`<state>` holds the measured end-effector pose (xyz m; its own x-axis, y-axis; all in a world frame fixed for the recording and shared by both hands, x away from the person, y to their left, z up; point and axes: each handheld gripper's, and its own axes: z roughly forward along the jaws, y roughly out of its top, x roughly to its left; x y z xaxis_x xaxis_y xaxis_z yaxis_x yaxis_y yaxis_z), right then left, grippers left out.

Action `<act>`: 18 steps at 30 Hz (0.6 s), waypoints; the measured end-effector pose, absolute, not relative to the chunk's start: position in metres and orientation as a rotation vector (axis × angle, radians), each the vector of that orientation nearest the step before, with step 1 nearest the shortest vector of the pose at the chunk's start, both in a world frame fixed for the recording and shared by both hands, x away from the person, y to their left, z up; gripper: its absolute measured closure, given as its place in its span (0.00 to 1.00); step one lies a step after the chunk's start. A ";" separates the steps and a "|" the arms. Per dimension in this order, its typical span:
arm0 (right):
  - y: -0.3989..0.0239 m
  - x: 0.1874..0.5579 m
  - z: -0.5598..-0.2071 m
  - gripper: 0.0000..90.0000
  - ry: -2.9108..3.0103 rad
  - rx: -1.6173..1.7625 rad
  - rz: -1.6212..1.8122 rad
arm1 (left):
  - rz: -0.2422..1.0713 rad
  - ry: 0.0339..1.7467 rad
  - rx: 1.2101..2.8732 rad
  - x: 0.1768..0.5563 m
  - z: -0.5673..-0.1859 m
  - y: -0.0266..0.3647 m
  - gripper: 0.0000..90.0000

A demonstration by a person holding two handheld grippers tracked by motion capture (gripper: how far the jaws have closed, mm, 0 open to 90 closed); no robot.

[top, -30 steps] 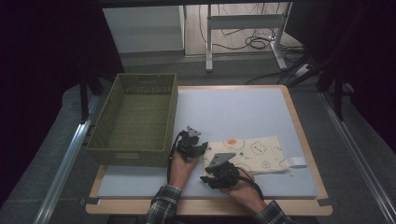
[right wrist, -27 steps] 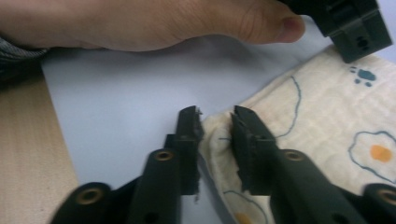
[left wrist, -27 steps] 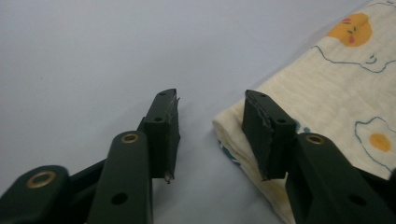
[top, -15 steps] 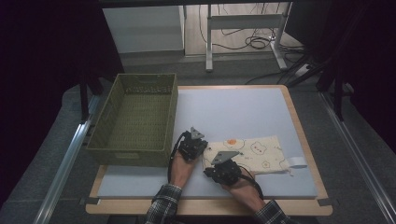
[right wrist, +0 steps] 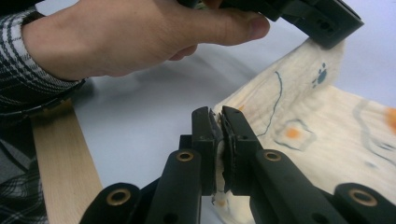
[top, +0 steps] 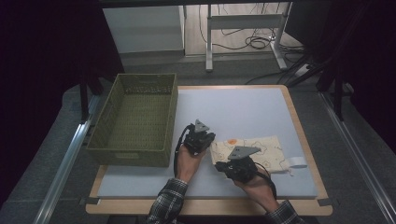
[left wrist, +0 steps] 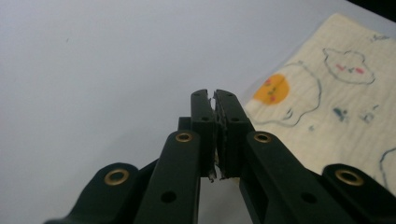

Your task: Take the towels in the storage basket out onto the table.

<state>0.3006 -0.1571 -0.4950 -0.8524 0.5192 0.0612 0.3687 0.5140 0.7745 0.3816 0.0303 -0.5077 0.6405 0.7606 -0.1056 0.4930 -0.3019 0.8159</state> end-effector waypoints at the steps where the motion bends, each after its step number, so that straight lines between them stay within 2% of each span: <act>1: -0.157 0.301 -0.495 0.94 2.574 0.763 1.252 | 0.379 0.983 1.969 0.382 -0.508 0.030 0.97; 8: -0.192 0.302 -0.491 0.94 2.517 0.833 1.233 | 0.361 0.921 1.991 0.392 -0.503 -0.001 0.97; 18: -0.225 0.302 -0.490 0.94 2.467 0.912 1.228 | 0.347 0.861 2.009 0.398 -0.499 -0.025 0.97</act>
